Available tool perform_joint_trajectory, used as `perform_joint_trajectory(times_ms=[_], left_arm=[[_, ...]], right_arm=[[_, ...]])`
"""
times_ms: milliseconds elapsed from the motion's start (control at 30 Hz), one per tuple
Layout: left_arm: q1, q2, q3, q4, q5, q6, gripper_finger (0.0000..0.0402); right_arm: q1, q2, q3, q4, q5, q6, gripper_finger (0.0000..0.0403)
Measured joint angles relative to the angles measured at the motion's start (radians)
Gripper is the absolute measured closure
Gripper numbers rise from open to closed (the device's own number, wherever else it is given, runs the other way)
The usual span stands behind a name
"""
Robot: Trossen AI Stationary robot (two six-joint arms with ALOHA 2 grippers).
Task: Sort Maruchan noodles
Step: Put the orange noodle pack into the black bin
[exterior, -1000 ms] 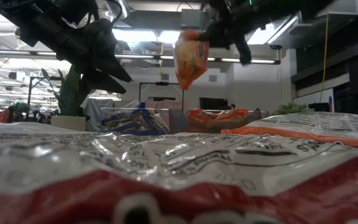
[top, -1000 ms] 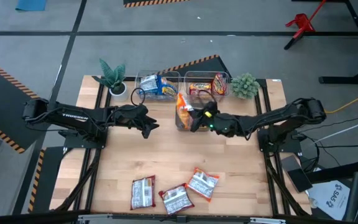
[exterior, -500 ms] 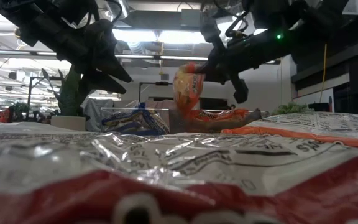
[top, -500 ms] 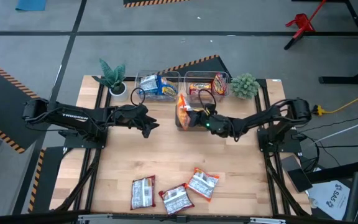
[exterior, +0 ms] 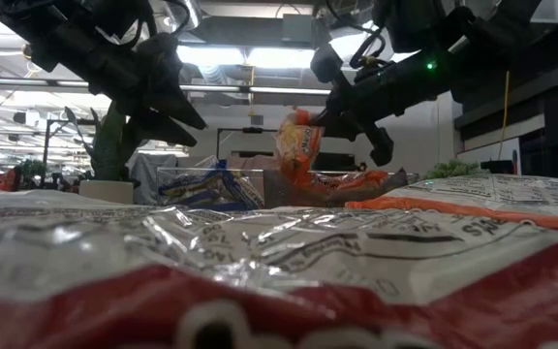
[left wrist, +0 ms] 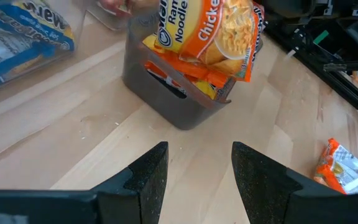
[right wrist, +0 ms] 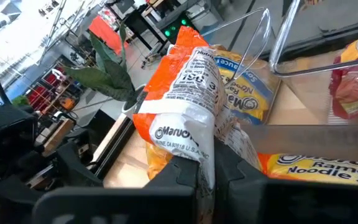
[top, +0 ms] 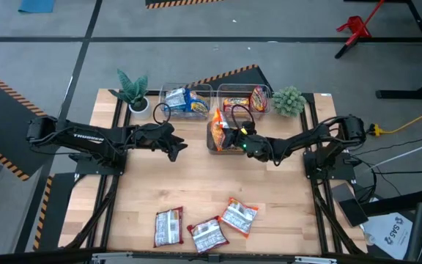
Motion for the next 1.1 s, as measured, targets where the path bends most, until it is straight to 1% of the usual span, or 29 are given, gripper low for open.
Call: perform_joint_trajectory(times_ms=[133,200,267,433,633,700,767,867,933,1033,1100], left_arm=[[0.000,0.000,0.000,0.000,-0.010,0.000,0.0230],[0.000,0.000,0.000,0.000,-0.011,0.000,0.0230],[0.000,0.000,0.000,0.000,-0.012,0.000,0.0230],[0.000,0.000,0.000,0.000,-0.012,-0.001,0.0230],[0.000,0.000,0.000,0.000,-0.012,-0.005,0.0230],[0.000,0.000,0.000,0.000,-0.013,-0.006,0.0230],[0.000,0.000,0.000,0.000,-0.012,-0.006,0.0230],[0.000,0.000,0.000,0.000,-0.012,-0.006,0.0230],[0.000,0.000,0.000,0.000,-0.012,-0.006,0.0230],[0.000,0.000,0.000,0.000,-0.012,-0.006,0.0230],[0.000,0.000,0.000,0.000,-0.012,-0.006,0.0230]], right_arm=[[-0.006,0.000,0.000,0.002,-0.022,-0.020,0.0401],[-0.006,0.000,0.000,0.003,-0.054,-0.042,0.0393],[-0.008,0.000,0.000,0.002,-0.082,-0.050,0.0379],[-0.023,0.000,0.000,0.011,-0.097,-0.050,0.0338],[-0.055,0.000,0.001,0.032,-0.141,-0.050,0.0294],[-0.062,0.000,0.001,0.035,-0.176,-0.049,0.0282],[-0.066,0.000,0.001,0.073,-0.246,-0.076,0.0274],[-0.057,0.000,0.007,0.214,-0.374,-0.201,0.0272],[-0.043,-0.001,0.030,0.211,-0.425,-0.254,0.0278],[-0.026,-0.001,0.087,0.096,-0.466,-0.302,0.0300],[-0.014,-0.001,0.135,-0.090,-0.456,-0.306,0.0322]])
